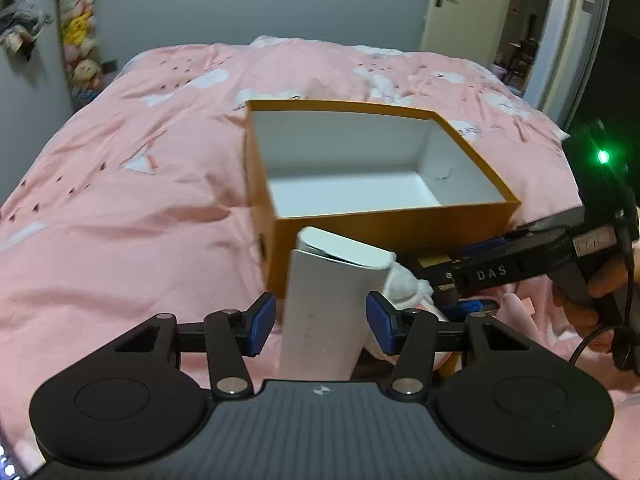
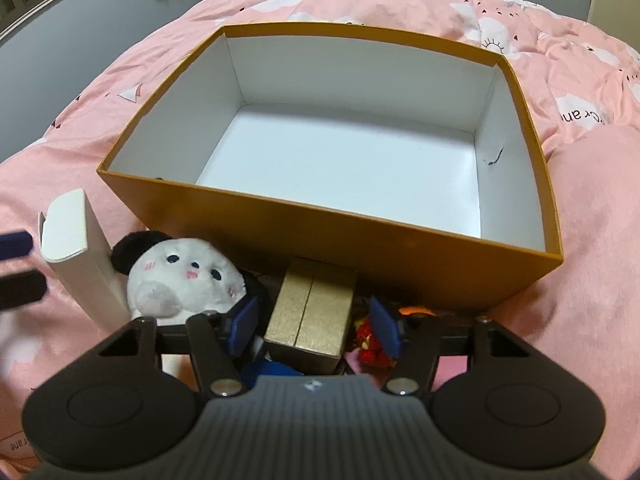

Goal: Organize objects
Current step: 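Carry the glasses case upright with the left gripper while the right gripper reaches the gold box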

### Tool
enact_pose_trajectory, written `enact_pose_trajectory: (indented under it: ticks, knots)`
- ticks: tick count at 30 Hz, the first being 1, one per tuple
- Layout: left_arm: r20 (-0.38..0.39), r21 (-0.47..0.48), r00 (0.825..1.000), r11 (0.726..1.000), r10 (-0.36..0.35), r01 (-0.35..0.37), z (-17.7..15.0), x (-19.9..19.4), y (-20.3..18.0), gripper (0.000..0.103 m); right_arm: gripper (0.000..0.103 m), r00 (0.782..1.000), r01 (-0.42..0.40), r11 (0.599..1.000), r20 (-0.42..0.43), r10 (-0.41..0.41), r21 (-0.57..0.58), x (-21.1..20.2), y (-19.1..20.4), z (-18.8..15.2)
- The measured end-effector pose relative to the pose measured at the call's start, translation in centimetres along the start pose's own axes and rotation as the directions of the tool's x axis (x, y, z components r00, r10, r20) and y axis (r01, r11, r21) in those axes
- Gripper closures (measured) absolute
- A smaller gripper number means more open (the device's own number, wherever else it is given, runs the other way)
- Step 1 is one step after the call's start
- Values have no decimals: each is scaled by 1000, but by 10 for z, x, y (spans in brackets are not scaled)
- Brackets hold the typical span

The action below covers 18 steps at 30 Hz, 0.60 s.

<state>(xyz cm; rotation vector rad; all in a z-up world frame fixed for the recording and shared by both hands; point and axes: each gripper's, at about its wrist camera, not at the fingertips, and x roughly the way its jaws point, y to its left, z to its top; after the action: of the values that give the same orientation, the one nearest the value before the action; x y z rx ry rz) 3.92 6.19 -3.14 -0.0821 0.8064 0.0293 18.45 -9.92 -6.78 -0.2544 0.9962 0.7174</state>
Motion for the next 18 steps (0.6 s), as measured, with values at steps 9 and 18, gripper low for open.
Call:
enact_pose_trajectory:
  ticks: [9,18]
  knots:
    - [-18,109,1000,994,24,-22,-11,34,-7,30,38,1000,0,1000,8,0,3,-1,-1,0]
    - [-23,179,998,983,57,-52,-9,55,-20,27,38,1000,13,1000,13,-13,-13,3,0,0]
